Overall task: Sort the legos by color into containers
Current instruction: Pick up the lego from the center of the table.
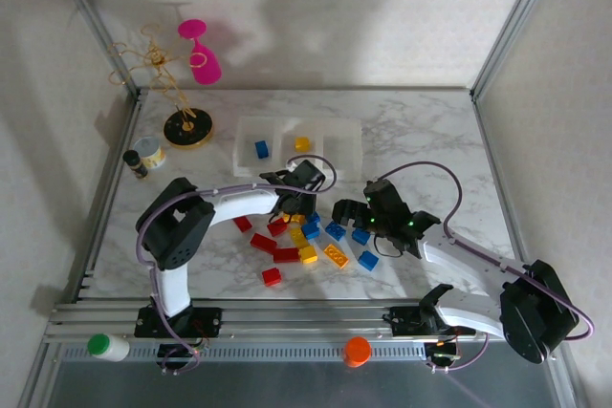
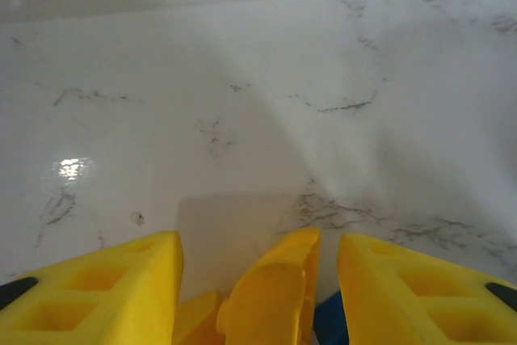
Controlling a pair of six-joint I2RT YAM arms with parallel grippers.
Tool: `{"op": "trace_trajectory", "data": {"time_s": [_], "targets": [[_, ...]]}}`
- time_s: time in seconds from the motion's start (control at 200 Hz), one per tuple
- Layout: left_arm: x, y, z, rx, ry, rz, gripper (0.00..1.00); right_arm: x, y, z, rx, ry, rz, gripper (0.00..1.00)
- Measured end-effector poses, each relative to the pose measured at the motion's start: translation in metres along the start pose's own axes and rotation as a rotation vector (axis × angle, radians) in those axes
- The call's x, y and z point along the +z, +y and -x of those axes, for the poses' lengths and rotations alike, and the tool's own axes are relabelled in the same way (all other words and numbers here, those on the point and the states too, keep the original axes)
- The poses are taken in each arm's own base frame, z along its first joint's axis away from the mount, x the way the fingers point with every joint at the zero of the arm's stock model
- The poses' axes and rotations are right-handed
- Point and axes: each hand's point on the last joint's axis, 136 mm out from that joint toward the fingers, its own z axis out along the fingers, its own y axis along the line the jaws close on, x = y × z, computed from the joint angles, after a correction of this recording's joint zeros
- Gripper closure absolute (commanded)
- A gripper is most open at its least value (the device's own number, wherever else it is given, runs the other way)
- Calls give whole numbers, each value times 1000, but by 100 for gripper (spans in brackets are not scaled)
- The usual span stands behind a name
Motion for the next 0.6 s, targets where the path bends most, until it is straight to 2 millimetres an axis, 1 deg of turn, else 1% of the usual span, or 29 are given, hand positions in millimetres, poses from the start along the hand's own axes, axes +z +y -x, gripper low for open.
{"op": "trace_trajectory", "data": {"time_s": [0.14,0.265,0.37,0.601], "targets": [[9,-3,0,7,12,5,54,0,0,0,0,0,0,1],[13,-4,0,11,16,8,61,0,0,1,1,-2,-1,1],[13,-4,0,16,17,9,69,0,0,1,1,-2,-1,1],[12,-4,1,26,12,10,81,0,-1,1,2,-4,-3,2]]}}
